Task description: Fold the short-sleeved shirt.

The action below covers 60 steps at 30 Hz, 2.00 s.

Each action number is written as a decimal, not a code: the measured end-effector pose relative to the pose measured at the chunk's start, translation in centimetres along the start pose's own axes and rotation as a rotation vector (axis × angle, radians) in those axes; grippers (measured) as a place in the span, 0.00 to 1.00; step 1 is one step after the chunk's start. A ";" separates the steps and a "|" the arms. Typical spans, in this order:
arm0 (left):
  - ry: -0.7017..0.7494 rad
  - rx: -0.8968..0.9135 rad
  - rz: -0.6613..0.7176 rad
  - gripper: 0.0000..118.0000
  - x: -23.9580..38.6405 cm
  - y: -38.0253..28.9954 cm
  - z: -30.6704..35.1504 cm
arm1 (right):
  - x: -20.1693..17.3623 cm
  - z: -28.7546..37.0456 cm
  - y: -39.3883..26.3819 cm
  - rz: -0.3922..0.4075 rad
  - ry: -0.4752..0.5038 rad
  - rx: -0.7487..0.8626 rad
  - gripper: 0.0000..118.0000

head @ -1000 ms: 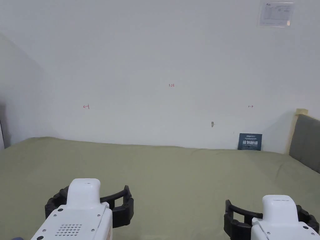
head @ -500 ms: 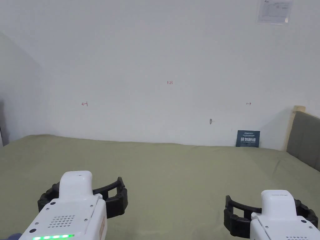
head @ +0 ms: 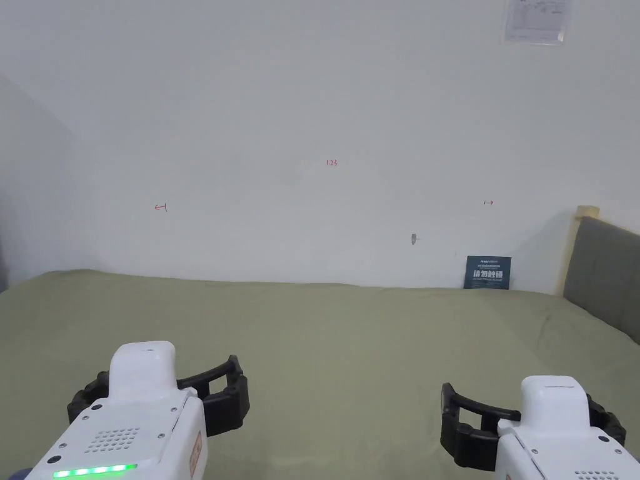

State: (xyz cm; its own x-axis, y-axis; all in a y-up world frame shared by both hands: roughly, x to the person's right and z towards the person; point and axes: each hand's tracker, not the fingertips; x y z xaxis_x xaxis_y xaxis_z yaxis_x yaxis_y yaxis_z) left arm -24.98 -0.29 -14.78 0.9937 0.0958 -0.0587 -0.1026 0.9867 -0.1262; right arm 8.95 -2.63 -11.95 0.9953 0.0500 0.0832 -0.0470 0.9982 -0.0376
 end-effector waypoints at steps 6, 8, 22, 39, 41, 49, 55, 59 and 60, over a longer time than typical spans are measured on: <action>-0.013 0.016 -0.014 0.98 0.3 0.4 0.5 | -0.1 0.1 0.4 -0.013 -0.015 -0.016 1.00; -0.021 0.009 -0.015 0.98 0.4 0.4 0.5 | 0.0 0.1 0.4 -0.014 -0.016 -0.012 1.00; -0.027 -0.027 -0.022 0.98 0.6 -0.1 -0.2 | 0.5 -0.2 0.4 -0.020 -0.022 -0.020 1.00; -0.029 -0.052 -0.020 0.98 0.3 -0.8 -1.0 | 0.5 -1.0 0.6 -0.047 0.014 0.011 1.00; -0.030 -0.047 -0.021 0.98 0.3 -0.6 -1.1 | 0.6 -1.1 0.6 -0.048 0.022 0.013 1.00; -0.029 -0.035 -0.019 0.98 0.0 -0.1 -1.1 | 1.1 -1.3 0.6 -0.091 0.075 0.035 1.00; -0.029 -0.037 -0.022 0.98 0.1 -0.1 -1.3 | 1.1 -1.0 1.3 -0.138 0.083 0.029 1.00; -0.031 -0.039 -0.024 0.98 0.2 -0.2 -1.4 | 1.3 -0.9 1.4 -0.152 0.072 0.047 1.00; -0.033 -0.040 -0.024 0.98 0.2 -0.2 -1.4 | 1.4 -1.0 1.4 -0.154 0.075 0.050 1.00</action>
State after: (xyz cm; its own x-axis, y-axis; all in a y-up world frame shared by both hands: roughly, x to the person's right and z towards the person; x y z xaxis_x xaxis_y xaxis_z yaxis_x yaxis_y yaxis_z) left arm -24.85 -0.61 -16.19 0.9968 0.0770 -0.0229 -0.0798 0.9828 -0.1665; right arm 10.37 -1.19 -12.92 0.9945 -0.1039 0.0097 0.1037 0.9944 0.0191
